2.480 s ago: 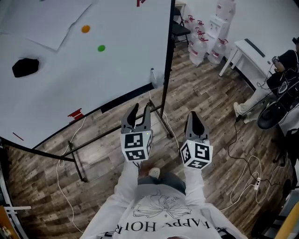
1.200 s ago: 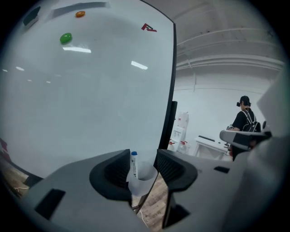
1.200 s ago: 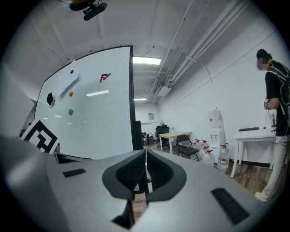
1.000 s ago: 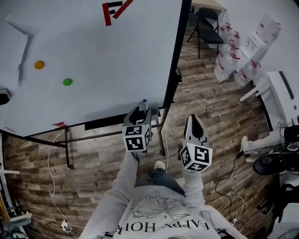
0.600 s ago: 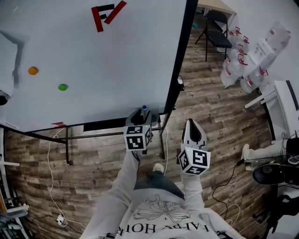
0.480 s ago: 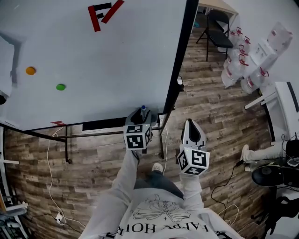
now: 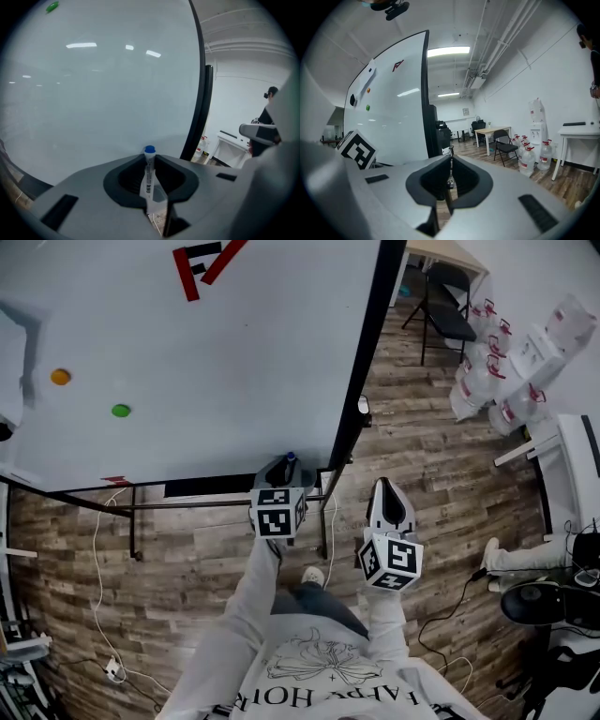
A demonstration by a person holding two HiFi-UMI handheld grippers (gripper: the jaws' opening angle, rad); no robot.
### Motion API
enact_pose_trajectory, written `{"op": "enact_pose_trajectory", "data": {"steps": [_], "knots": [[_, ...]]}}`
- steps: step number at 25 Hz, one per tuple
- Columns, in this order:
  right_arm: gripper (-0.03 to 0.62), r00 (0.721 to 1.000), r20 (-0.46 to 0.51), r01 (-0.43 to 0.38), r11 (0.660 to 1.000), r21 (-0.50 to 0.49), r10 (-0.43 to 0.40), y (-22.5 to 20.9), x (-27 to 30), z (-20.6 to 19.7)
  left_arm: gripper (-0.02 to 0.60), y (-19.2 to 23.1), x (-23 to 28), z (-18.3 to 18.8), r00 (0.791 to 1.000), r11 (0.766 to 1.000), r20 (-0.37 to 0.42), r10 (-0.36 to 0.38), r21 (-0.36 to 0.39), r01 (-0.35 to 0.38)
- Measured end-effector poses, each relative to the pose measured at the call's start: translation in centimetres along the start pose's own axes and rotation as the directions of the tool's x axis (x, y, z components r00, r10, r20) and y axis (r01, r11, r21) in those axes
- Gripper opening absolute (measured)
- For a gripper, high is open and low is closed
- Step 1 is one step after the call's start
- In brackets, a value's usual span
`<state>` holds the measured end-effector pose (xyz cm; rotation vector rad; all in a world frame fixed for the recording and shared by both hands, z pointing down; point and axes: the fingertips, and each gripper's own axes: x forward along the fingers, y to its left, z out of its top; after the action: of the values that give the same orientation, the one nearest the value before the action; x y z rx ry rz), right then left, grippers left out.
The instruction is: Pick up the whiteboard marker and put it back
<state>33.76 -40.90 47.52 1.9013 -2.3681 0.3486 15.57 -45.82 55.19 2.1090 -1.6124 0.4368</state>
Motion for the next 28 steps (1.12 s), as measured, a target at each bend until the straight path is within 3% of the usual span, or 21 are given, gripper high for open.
{"op": "enact_pose_trajectory", "data": {"steps": [10, 19, 28], "knots": [[0.011, 0.999, 0.026, -0.032, 0.999, -0.001, 0.032, 1.5, -0.1, 1.1, 0.063, 0.2, -2.8, 2.2, 0.997, 1.0, 0.078, -0.013, -0.02, 0.015], [0.011, 0.995, 0.065, -0.078, 0.996, -0.03, 0.08, 5.5, -0.1, 3.1, 0.063, 0.6, -8.2, 6.4, 0.977, 0.997, 0.206, -0.058, -0.028, 0.065], [0.011, 0.984, 0.087, -0.149, 0.987, -0.059, 0.154, 11.0, 0.0, 4.7, 0.063, 5.1, -14.0, 9.7, 0.954, 1.0, 0.3, 0.002, -0.025, 0.006]]}}
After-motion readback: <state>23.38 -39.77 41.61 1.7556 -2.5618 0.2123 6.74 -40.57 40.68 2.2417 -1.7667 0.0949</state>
